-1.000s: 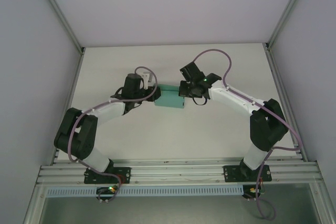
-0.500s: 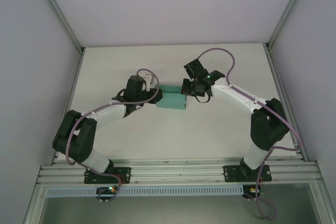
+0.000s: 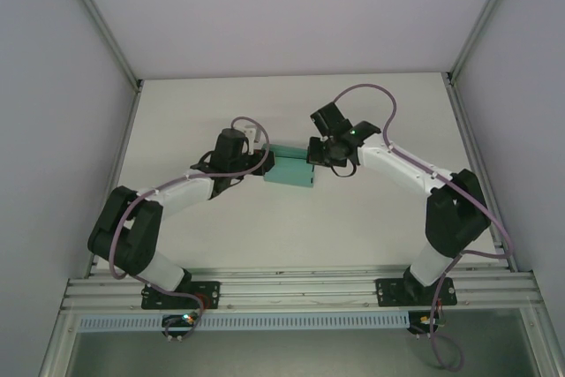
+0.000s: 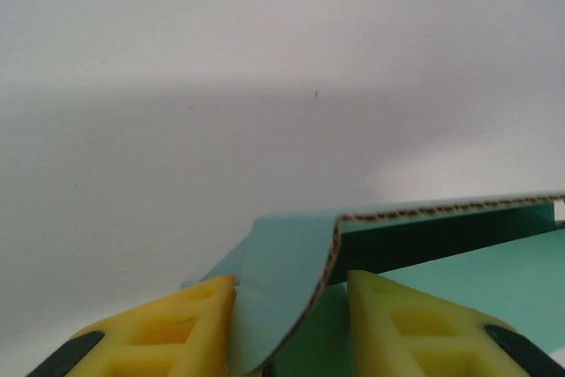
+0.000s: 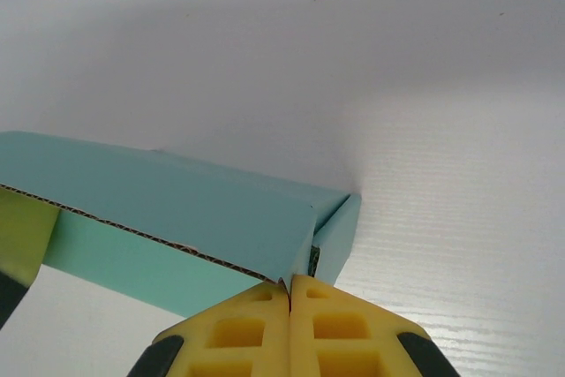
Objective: Assemble paper box
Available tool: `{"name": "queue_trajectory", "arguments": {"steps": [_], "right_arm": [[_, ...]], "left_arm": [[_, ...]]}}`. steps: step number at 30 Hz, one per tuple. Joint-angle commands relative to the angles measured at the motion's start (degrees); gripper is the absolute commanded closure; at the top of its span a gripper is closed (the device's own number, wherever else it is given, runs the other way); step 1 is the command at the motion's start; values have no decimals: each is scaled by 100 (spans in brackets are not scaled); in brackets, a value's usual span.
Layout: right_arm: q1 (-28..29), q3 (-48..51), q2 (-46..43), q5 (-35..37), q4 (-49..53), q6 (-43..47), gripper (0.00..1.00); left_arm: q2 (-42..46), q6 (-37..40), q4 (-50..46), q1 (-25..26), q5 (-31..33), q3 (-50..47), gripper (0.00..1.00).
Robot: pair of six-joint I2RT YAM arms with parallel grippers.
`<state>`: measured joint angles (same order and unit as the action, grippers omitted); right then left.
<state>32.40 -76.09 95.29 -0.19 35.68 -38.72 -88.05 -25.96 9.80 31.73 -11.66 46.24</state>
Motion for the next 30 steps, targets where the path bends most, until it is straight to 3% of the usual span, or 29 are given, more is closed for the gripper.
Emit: {"name": "queue_trajectory", "arguments": {"steps": [1,13,17,24,28,30], "right_arm": [[170,117,-137,361,655,-18,100],[711,349,-33,1236,696,-586,100],[721,628,-144,1426,505,-619,100],[719,581,-247,1487,277,-380,100],[713,439,-196,1468,290,-325,100],[709,398,-170,1413,298,-272,100]], "left_arm": [[-28,-129,-708,21,382,-140,65],[83,-183,-715,255,590,-159,65],[287,-121,-704,322,554,-221,58],[884,134,-1146,412,521,-59,38],[1331,331,-1606,457,385,61,20],[1537,498,-1911,452,409,83,16]]}}
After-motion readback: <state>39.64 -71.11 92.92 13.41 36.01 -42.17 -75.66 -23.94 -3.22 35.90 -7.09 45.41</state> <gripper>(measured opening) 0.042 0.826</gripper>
